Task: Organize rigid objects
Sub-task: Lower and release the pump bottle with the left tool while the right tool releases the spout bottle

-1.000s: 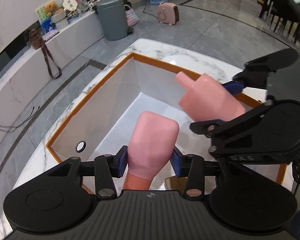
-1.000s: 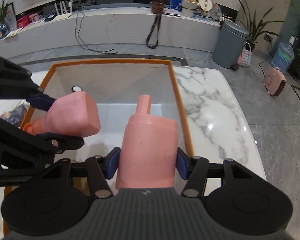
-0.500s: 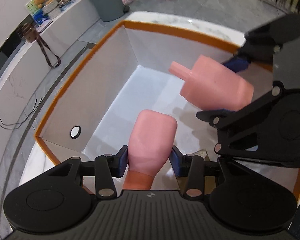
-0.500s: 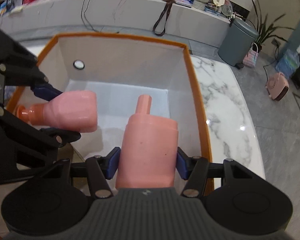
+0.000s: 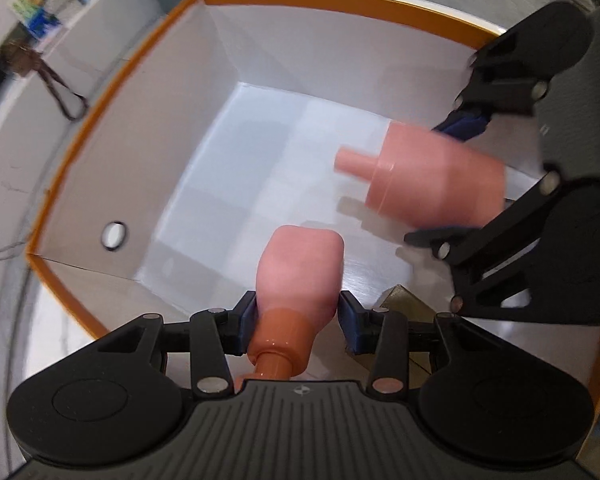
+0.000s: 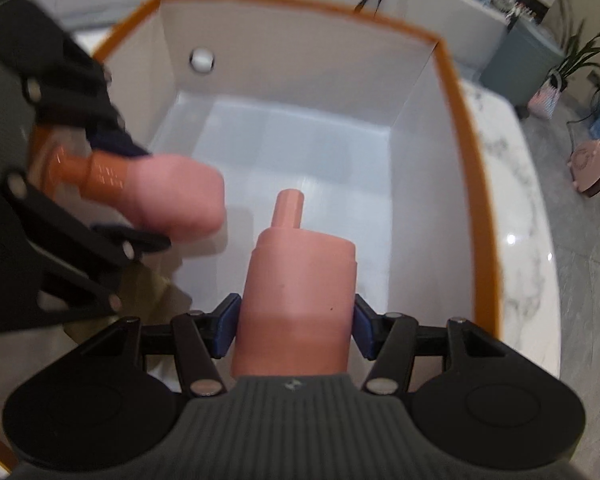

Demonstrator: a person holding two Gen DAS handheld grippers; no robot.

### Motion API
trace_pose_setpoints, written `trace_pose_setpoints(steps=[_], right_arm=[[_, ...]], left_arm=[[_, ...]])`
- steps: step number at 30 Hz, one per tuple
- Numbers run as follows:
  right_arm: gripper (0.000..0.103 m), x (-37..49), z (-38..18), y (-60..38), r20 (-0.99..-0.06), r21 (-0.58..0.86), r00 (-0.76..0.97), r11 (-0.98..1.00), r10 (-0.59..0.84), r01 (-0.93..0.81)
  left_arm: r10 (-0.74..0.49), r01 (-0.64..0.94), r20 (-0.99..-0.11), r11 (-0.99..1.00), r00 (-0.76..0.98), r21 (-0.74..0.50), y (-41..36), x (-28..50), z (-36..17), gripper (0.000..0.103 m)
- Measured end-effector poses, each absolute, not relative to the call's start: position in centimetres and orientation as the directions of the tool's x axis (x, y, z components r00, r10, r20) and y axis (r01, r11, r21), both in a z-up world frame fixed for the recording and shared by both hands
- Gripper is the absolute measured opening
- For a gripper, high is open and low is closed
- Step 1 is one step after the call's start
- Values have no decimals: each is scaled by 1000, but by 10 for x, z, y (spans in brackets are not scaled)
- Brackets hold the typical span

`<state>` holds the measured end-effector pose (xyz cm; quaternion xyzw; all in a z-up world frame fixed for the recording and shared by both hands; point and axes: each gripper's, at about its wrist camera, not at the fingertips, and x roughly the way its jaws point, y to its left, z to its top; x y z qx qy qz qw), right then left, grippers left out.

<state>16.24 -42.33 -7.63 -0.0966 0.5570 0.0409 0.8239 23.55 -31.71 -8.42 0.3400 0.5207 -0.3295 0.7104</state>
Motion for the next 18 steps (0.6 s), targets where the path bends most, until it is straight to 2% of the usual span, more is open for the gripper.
trace_pose_setpoints(steps=[2, 16, 18], right_arm=[[59, 161, -75, -423, -928, -114, 371, 975, -37, -189], [60, 156, -71, -426, -931, -122, 361, 973, -44, -196], [66, 154, -70, -426, -931, -131, 360, 971, -53, -198]], left_arm=[[-126, 828, -970, 551, 207, 105, -317, 235, -85, 49], [-138, 822, -968, 561, 211, 99, -318, 227, -79, 48], [-135, 820, -965, 561, 223, 111, -319, 225, -76, 48]])
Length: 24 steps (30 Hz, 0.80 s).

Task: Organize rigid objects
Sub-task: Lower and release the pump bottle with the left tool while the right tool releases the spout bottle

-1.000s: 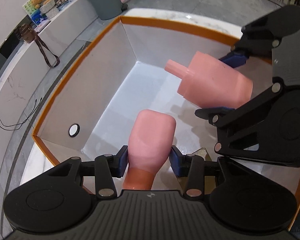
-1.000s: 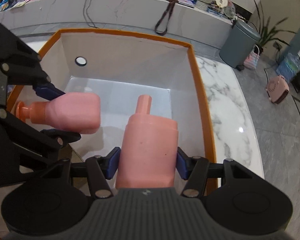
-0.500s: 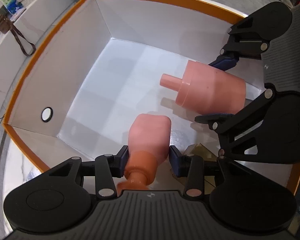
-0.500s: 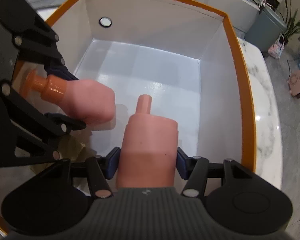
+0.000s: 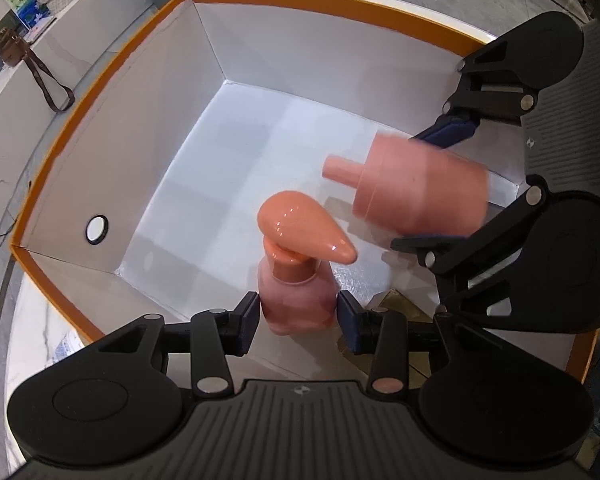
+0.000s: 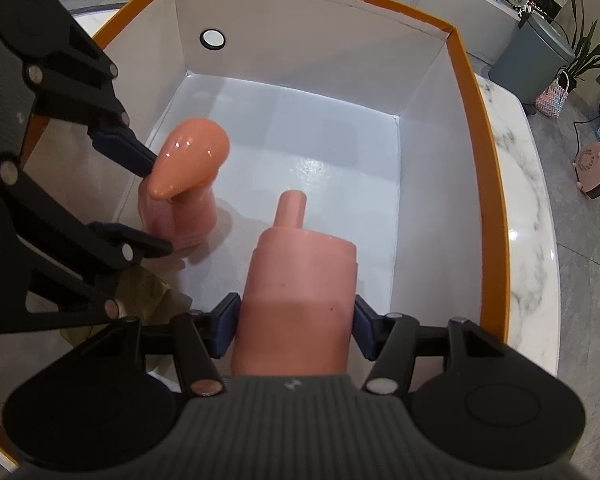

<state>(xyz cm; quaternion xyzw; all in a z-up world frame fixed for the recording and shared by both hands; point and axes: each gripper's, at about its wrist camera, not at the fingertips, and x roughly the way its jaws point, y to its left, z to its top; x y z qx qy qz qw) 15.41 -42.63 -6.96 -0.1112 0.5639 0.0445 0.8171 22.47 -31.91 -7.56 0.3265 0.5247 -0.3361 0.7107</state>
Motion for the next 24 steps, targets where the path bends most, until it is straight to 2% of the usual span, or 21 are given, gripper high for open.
trace_pose_setpoints(steps=[7, 10, 18, 21, 24], right_arm=[[67, 146, -52, -429, -914, -131, 403, 972, -43, -193], [67, 143, -47, -433, -910, -131, 412, 972, -41, -194], [67, 144, -48, -422, -907, -126, 420, 972, -30, -200], [67, 148, -48, -421, -905, -121, 424, 972, -25, -201], [67, 148, -47, -421, -903, -121, 428, 972, -24, -200]], left_arm=[[-163, 808, -943, 570, 291, 151, -314, 218, -55, 50], [-171, 815, -949, 566, 265, 125, -314, 231, -49, 35], [-162, 811, -949, 569, 270, 133, -318, 233, -52, 31], [-202, 789, -925, 598, 322, 144, -316, 236, -47, 30], [-274, 770, -898, 630, 343, 101, -313, 242, -42, 30]])
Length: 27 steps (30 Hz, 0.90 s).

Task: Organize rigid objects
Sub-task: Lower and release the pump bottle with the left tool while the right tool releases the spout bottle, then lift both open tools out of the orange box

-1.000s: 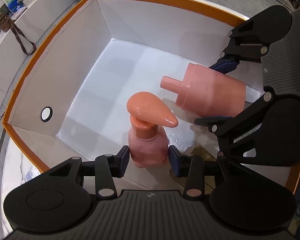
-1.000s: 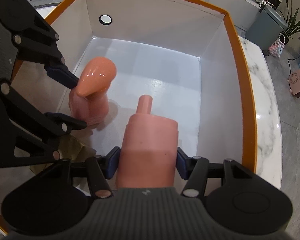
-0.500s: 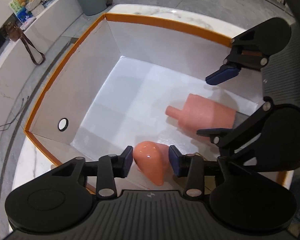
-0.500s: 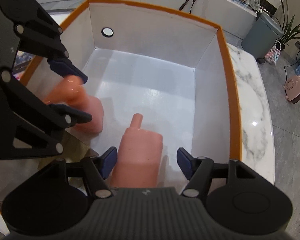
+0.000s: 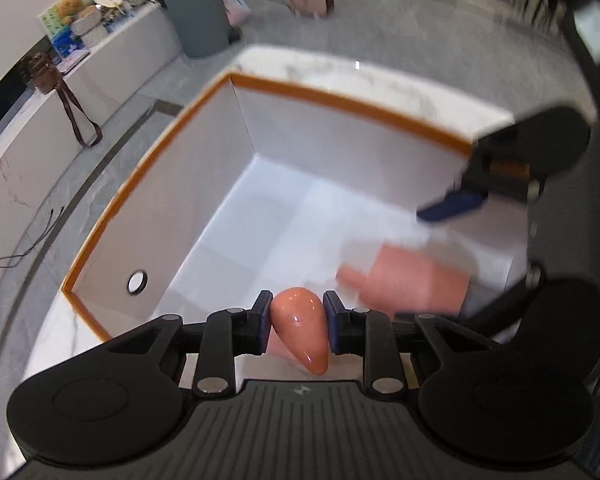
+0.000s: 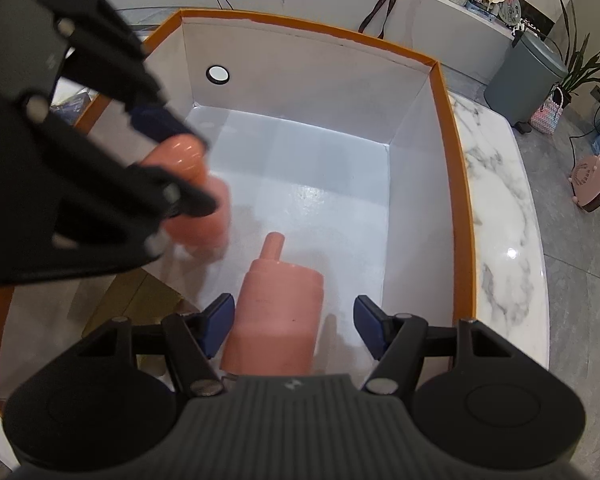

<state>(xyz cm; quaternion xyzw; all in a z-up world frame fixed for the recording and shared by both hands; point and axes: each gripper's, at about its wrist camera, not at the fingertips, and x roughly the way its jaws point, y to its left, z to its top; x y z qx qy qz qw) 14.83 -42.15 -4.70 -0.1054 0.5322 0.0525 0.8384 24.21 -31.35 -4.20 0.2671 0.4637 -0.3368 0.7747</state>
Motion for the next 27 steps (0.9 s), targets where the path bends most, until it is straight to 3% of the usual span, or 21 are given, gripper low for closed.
trace_pose_setpoints(steps=[3, 7, 9, 12, 14, 17, 25, 27], right_arm=[[67, 148, -47, -421, -903, -123, 429, 972, -25, -201], [67, 150, -48, -420, -903, -125, 428, 972, -28, -201], [68, 150, -47, -419, -902, -132, 430, 971, -34, -199], [68, 150, -48, -420, -901, -139, 431, 972, -45, -191], [68, 147, -47, -420, -901, -145, 431, 972, -52, -186], [68, 146, -46, -422, -893, -156, 446, 973, -66, -169], [70, 144, -45, -425, -889, -149, 453, 976, -62, -158], [70, 144, -45, -425, -889, -150, 453, 976, -62, -160]], left_arm=[[-303, 759, -888, 647, 347, 77, -307, 243, -45, 31], [-196, 813, -944, 572, 266, 110, -303, 228, -67, 33], [-179, 831, -934, 528, 308, 173, -301, 217, -65, 32], [-178, 812, -932, 558, 316, 169, -300, 219, -55, 33], [-197, 803, -919, 569, 340, 176, -299, 220, -46, 42], [-206, 795, -905, 573, 372, 196, -299, 221, -36, 44], [-441, 810, -789, 574, 428, 119, -300, 222, -1, 42], [-473, 812, -790, 581, 390, 54, -306, 232, -5, 37]])
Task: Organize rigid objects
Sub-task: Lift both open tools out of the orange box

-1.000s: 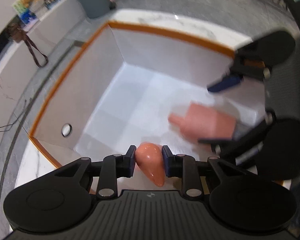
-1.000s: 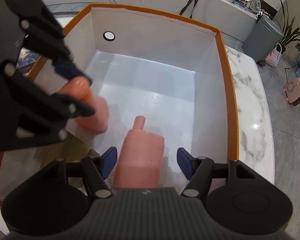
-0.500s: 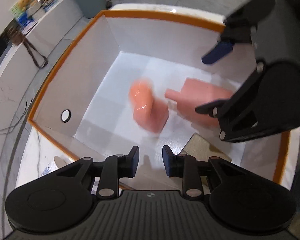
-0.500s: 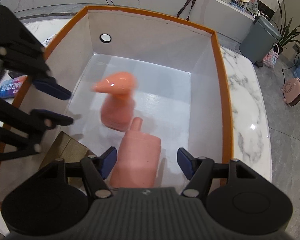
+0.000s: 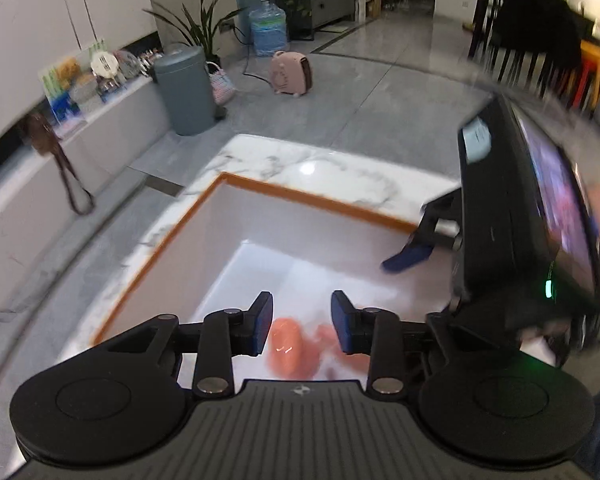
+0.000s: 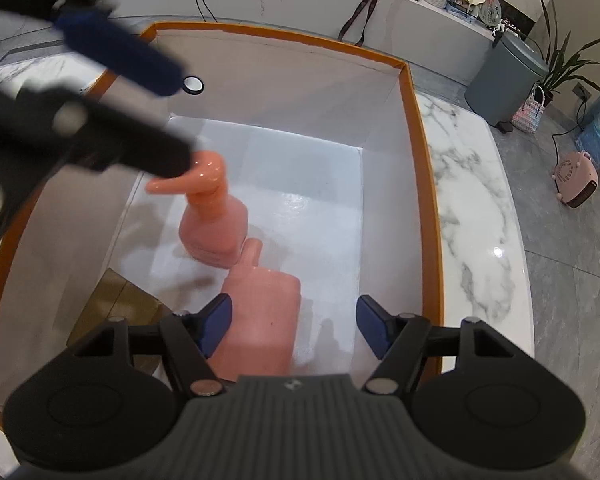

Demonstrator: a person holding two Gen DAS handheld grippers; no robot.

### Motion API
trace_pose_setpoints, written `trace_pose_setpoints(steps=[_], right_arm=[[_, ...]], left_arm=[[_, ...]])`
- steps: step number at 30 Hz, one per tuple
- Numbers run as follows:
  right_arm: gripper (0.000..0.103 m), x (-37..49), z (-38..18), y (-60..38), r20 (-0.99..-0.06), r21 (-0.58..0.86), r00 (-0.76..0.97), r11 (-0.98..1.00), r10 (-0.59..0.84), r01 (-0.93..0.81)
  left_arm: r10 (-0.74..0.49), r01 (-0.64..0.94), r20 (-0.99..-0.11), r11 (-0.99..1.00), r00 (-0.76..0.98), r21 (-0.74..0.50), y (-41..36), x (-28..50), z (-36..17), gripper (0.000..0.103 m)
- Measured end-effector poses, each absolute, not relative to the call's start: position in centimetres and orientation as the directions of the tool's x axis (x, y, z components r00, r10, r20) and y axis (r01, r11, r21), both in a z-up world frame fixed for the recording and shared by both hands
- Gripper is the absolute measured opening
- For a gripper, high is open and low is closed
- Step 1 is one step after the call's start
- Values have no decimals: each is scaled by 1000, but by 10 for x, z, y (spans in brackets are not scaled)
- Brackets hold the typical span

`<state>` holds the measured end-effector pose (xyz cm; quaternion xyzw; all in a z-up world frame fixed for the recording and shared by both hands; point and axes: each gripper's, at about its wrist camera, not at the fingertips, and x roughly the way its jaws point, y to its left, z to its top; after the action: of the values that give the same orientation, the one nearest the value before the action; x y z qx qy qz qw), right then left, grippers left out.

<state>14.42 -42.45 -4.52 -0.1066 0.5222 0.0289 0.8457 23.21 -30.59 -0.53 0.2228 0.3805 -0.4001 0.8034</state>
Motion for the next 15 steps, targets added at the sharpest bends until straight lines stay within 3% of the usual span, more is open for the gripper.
trace_pose_setpoints(steps=[5, 15], right_arm=[[71, 144, -45, -425, -891, -148, 450, 974, -57, -170], [71, 146, -46, -425, -893, -153, 446, 973, -61, -174]], left_arm=[[-435, 787, -839, 617, 328, -11, -315, 256, -37, 30], [-170, 724, -889, 654, 426, 222, -297, 260, -59, 39]])
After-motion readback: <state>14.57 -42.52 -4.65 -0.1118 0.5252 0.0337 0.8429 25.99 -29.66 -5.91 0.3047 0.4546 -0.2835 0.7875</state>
